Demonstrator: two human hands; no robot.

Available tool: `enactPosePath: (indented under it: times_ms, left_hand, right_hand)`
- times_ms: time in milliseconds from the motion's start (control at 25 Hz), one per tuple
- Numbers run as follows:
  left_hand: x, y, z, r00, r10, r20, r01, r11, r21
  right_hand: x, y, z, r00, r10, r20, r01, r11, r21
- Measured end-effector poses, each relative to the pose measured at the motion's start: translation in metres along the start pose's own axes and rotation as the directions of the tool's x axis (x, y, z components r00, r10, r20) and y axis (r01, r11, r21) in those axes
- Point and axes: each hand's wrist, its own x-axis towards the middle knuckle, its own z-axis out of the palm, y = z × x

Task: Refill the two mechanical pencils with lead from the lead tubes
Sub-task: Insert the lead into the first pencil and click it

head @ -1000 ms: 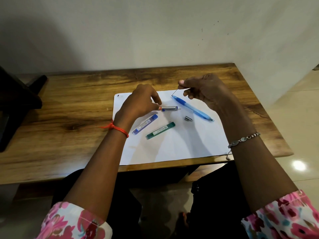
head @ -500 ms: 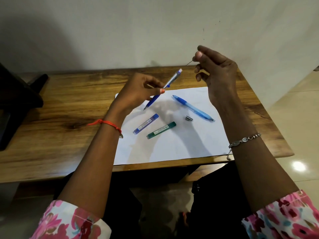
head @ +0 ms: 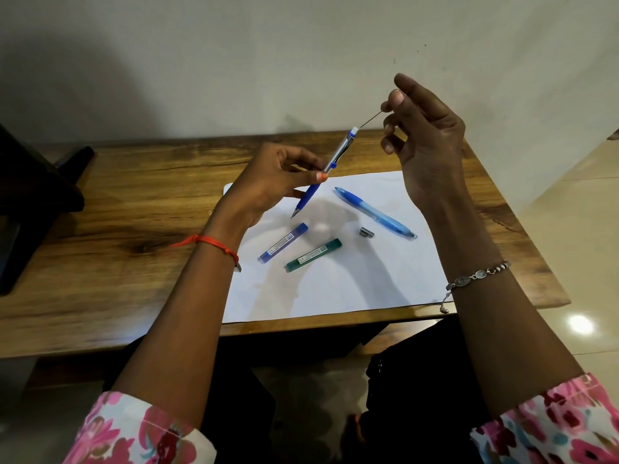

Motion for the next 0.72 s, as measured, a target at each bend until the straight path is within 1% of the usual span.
enactPosePath:
  times_ms: [440,520,640,720]
  left_hand:
    - [-0.0004,0.0011,0.0003,1.0,0.006,0.0,-0.006,1.0,0.028]
    - [-0.0004,0.0015,0.0005,1.0,0.004,-0.006,-0.004,0.999,0.041]
    - [-0.0009,0.002,0.0006,1.0,0.001,-0.007,-0.001,0.999,0.054]
    - [-0.0013,0.0018,0.0003,1.0,0.006,0.001,-0.007,0.999,0.049]
  right_hand:
    - [0.0003,0.0027,-0.0008,0.999,0.007,0.036,-0.004,0.996,-0.089]
    - [0.0001,0.0041,-0.0005,0.998,0.005,0.062,0.006,0.986,-0.167]
    - [-0.001,0.0059,0.0012,0.99,0.009,0.144,0.04,0.942,-0.332]
    - [-0.0014,0.0057,0.0021,0.987,0.033,0.156,0.026,0.933,-0.359]
